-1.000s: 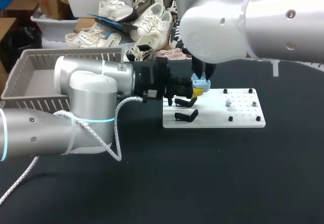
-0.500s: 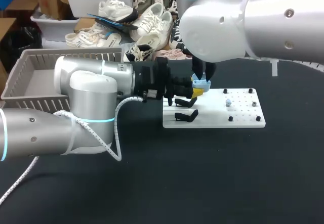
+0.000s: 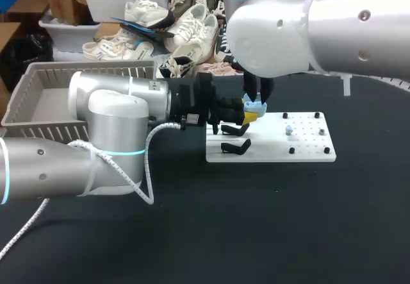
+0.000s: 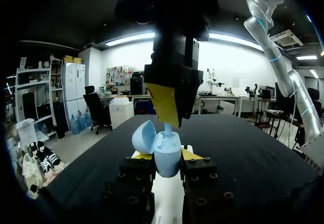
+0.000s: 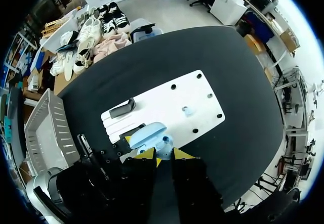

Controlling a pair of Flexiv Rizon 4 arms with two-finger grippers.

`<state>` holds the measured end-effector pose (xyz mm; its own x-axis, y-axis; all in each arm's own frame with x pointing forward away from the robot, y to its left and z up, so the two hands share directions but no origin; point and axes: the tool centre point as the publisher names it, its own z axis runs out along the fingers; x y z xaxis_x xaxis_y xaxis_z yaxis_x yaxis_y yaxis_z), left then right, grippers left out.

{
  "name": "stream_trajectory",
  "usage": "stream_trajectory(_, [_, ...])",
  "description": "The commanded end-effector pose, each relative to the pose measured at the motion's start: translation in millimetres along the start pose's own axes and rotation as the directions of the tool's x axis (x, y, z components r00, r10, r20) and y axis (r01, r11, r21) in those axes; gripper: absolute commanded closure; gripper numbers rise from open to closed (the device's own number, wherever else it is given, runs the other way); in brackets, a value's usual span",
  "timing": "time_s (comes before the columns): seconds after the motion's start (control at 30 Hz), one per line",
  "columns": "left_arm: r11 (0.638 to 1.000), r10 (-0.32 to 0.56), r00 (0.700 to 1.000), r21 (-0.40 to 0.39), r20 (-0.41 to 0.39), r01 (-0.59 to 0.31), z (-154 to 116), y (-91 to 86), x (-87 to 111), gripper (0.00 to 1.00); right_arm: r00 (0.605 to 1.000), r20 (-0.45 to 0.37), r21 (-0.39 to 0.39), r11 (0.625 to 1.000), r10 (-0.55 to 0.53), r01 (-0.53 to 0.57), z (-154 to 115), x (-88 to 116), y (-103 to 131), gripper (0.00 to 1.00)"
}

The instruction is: Pick up each earbud case from the left stands, insert the matching earbuds, close the lid, and place the case in the box.

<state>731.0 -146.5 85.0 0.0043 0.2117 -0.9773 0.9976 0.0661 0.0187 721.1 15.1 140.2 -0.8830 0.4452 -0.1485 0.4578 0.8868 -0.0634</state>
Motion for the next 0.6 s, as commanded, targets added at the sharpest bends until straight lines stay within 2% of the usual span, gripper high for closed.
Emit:
stream_trajectory(0.03, [1.0, 0.001, 1.0, -0.003, 0.002, -0.001, -0.6, -0.4, 0.2, 1.0, 1.0, 0.0, 0.003, 1.0, 0.001, -0.001, -1.2, -0.6, 0.9, 1.0])
stream_trajectory(0.6, [1.0, 0.001, 1.0, -0.003, 0.002, -0.001, -0.6, -0.4, 0.2, 1.0, 1.0, 0.007, 0.002, 1.0, -0.017, 0.017, -4.9, -5.0, 9.4, 1.0])
